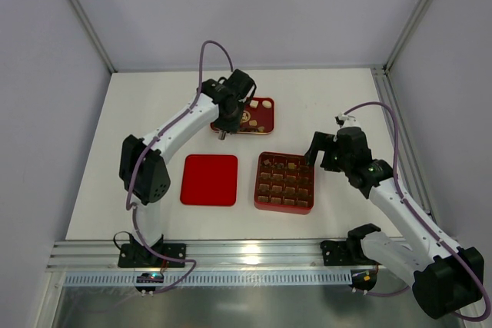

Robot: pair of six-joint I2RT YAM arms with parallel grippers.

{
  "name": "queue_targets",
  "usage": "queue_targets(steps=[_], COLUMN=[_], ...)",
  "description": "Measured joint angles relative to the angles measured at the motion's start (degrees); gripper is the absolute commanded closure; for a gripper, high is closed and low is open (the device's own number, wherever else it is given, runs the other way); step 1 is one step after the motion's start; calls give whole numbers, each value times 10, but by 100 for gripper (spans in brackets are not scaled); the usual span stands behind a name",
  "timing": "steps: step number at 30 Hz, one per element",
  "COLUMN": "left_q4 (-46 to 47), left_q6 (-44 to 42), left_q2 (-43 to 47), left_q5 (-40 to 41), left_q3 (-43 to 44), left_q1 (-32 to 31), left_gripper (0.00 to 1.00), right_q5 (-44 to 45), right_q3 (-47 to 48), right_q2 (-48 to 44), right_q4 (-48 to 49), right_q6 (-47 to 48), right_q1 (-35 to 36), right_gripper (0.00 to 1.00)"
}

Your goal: Pack the chocolate

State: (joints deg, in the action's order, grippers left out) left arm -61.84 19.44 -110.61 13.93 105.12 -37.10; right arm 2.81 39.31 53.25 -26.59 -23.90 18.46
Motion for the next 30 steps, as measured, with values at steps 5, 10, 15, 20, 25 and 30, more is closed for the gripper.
queue_targets(steps=[5,10,15,20,25,30], left_q4=[-4,-12,-19,-25,-30,-37], left_q6=[-6,-7,-9,-8,-8,-4], left_q2=[-8,-13,-13,-13,-11,5], left_q5=[0,0,0,0,0,0], left_q3=[33,52,63,68,72,73], left_q1=[0,1,1,1,-3,-20], left_gripper=[73,73,74,75,75,75], right_q5=[1,2,4,6,13,23], right_q3=[0,0,0,0,3,19], right_q2=[0,0,0,0,0,0], right_q4=[0,0,0,0,-1,-9], right_q6=[0,0,0,0,0,0], right_q1=[0,-1,-1,-1,-1,-1], right_gripper=[0,0,0,0,0,0])
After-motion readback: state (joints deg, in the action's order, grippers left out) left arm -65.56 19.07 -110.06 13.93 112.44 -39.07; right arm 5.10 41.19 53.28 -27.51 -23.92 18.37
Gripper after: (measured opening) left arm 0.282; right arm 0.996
